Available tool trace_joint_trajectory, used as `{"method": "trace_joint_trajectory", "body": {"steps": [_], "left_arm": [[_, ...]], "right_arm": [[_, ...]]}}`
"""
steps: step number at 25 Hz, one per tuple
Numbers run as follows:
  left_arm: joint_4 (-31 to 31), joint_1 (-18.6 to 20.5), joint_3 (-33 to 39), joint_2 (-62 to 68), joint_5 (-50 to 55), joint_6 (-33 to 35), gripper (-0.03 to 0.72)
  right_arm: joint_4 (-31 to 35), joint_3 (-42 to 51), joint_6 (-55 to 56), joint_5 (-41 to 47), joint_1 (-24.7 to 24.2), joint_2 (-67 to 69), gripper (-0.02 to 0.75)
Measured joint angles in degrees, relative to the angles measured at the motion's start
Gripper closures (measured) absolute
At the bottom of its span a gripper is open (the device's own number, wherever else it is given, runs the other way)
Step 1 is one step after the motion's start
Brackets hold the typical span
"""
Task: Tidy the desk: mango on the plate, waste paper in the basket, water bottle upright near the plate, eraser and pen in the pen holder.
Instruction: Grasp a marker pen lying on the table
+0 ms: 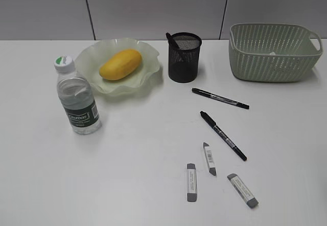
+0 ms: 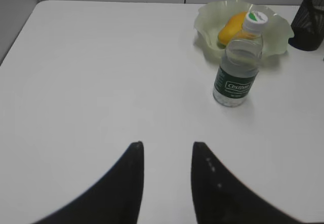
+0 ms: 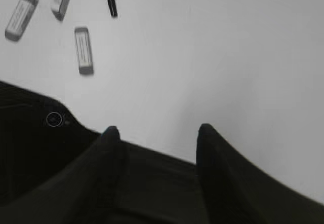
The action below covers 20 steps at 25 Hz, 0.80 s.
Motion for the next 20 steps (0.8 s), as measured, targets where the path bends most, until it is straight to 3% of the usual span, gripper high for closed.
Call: {"method": "trace_joint_trajectory", "body": {"steps": [7, 13, 15, 17, 20], "left_arm": [[-2.3, 0.0, -2.4, 12.4, -3.6, 4.7, 0.446], [-6.2, -0.1, -9.1, 28.8, -12.2, 9.1, 0.443], [-10.4, -0.3, -11.6, 34.8, -14.4, 12.3, 0.44], [-14.4, -1.9, -14.3, 41.1, -16.8, 15.1, 0.44], [-16.4, -7.3, -18.2, 51.1, -21.0, 16.5, 0.44]], "right_arm": [[2.6, 10.2, 0.4, 4.1, 0.0, -30.1, 0.344], [3.1, 15.0, 0.4, 2.5, 0.0, -42.6, 0.344], [3.2, 15.5, 0.4, -0.2, 0.0, -44.4, 0.344], [3.7, 16.9, 0.4, -3.2, 0.0, -45.7, 0.345], [3.9, 17.4, 0.4, -4.0, 0.0, -46.0, 0.361]]}}
